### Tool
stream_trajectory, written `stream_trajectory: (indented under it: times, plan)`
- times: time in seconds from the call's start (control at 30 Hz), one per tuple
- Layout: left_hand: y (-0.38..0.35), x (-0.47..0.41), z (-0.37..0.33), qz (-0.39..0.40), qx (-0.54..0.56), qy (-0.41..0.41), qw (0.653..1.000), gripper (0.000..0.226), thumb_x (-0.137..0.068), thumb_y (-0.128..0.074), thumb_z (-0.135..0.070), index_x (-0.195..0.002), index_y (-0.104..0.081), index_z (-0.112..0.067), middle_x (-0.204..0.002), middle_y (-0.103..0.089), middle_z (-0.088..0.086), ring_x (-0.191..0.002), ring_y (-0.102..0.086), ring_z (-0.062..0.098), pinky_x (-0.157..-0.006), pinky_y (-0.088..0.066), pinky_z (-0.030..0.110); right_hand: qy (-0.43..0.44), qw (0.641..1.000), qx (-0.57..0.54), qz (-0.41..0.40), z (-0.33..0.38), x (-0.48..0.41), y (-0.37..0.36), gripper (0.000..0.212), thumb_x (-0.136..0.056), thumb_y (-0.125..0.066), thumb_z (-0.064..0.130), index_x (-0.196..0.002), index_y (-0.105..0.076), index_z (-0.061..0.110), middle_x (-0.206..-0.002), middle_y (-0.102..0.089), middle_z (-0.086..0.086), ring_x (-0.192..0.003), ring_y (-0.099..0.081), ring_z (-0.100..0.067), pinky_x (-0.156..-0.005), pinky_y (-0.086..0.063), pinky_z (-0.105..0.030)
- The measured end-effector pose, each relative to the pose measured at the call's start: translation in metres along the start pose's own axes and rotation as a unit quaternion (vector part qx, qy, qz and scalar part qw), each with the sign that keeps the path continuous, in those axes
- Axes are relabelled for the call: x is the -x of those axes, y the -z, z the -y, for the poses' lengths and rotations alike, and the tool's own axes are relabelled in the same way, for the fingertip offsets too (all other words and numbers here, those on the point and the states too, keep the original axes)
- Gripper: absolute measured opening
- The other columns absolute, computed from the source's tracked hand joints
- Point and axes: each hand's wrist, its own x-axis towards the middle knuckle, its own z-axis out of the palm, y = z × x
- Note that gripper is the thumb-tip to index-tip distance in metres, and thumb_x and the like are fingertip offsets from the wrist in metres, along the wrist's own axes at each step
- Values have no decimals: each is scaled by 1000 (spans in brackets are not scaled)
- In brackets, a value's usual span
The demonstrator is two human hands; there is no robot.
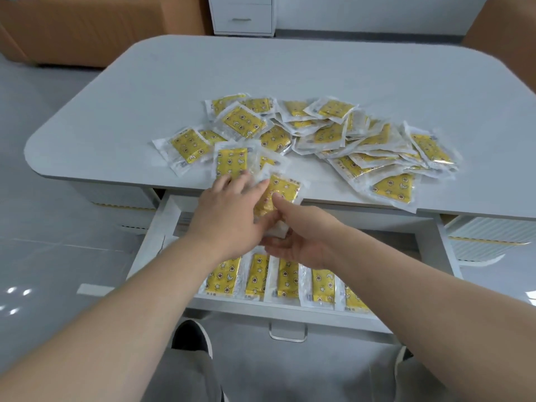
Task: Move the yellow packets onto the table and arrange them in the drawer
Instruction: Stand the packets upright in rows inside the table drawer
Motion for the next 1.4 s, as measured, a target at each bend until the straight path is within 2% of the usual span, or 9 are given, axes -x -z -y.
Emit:
stream_trajectory:
  times: [0.13,0.33,0.43,0.57,0.8,1.0,1.17,1.3,1.4]
  plan:
    - [-1,-10,7,-105,115,8,988,45,-103,-46,-41,-145,-50,-26,-146,-53,0,-131,-45,28,-105,-40,45,13,999,-24,-30,6,3,2,34,-99,-65,35,-118,-60,8,-90,-74,-15,-72,-75,-25,-56,-57,-30]
    - [-17,-24,9,-97,60,90,989,50,-104,-40,-48,-147,-48,-24,-160,-36,10,-144,-33,34,-113,-31,48,21,998,-28,-49,7,9,14,29,-101,-64,31,-118,-58,8,-88,-74,-17,-68,-74,-24,-59,-58,-31]
    - [-17,-29,4,-128,97,121,980,41,-106,-34,-41,-133,-60,-25,-150,-48,12,-135,-42,35,-105,-36,48,24,998,-28,-58,6,13,25,26,-100,-64,30,-115,-58,9,-94,-75,-18,-68,-75,-25,-59,-59,-31]
    - [-7,-31,-4,-161,157,146,963,20,-100,-57,-23,-118,-65,-22,-134,-56,3,-119,-53,29,-96,-41,44,37,997,-24,-68,6,16,39,26,-97,-69,29,-112,-61,9,-103,-73,-17,-76,-77,-26,-67,-62,-35]
    - [8,-49,-3,-139,303,286,898,78,-78,-85,-21,-144,-42,-20,-140,-52,7,-131,-47,30,-105,-45,48,68,993,-1,-95,1,15,61,30,-87,-81,20,-109,-65,7,-126,-64,-16,-97,-69,-30,-65,-60,-34]
    - [12,-60,-2,-133,342,344,864,97,-68,-91,-17,-147,-35,-28,-143,-44,7,-131,-42,32,-101,-48,50,112,990,-13,-83,-2,17,79,26,-87,-78,7,-110,-68,13,-105,-78,-7,-95,-76,-26,-85,-63,-43]
    - [17,-58,-13,-167,375,315,856,101,-71,-83,2,-150,-29,-30,-145,-32,5,-95,-49,19,-62,-42,21,112,992,-6,-52,-4,22,91,32,-88,-71,-6,-117,-68,9,-105,-78,-10,-98,-76,-30,-92,-59,-50]
    - [26,-51,-27,-220,405,252,851,87,-77,-68,3,-151,-30,-25,-134,-47,-1,-94,-58,8,-66,-46,22,104,994,2,-22,-6,29,99,27,-90,-68,-4,-116,-69,6,-105,-78,-12,-99,-75,-32,-95,-57,-53]
    - [36,-40,-40,-235,444,234,833,55,-81,-66,-8,-132,-48,-16,-103,-57,-1,-78,-55,9,-57,-50,32,108,993,37,0,-7,34,109,26,-92,-69,2,-117,-70,7,-107,-78,-12,-100,-75,-31,-97,-56,-51]
